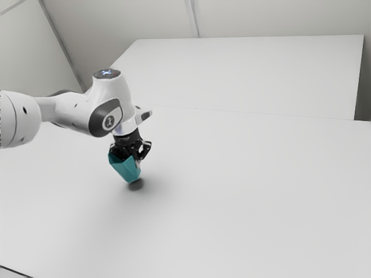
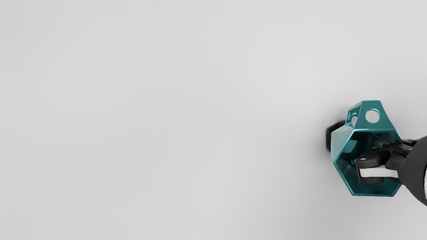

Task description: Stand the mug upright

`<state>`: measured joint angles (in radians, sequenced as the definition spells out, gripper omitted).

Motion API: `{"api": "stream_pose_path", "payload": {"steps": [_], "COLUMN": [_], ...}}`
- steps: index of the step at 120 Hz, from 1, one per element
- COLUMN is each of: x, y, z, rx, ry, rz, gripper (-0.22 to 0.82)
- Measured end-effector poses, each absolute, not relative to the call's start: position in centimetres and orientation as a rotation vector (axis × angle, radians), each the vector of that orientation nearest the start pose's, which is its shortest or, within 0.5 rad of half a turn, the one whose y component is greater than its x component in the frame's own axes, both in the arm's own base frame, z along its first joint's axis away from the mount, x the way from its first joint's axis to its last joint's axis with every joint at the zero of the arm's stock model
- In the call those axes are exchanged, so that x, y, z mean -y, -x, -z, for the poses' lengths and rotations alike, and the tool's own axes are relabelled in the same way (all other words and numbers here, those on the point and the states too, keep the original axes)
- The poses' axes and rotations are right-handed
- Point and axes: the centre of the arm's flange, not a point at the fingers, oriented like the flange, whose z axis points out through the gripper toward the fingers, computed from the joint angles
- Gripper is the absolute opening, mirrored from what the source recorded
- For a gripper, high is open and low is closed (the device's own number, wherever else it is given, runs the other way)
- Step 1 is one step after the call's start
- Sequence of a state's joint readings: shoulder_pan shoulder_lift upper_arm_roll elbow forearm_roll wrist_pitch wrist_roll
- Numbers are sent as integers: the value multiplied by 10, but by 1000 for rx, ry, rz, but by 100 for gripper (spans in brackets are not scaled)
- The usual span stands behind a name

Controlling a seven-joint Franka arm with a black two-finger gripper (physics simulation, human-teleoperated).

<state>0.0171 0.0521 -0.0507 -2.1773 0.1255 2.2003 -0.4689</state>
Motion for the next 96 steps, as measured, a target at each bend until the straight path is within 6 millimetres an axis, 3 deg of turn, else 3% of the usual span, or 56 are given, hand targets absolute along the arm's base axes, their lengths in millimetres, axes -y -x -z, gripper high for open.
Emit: {"api": "stream_pose_path", "payload": {"steps": [23,79,96], "x": [-45,-37,-29], "y": [-540,-544,-546], "z": [-347,-327,-331], "rx": [830,1010,1027], "ry": [2917,2860,2866], "rz": [-32,-37,-24], "gripper": [-18,-18,14]}}
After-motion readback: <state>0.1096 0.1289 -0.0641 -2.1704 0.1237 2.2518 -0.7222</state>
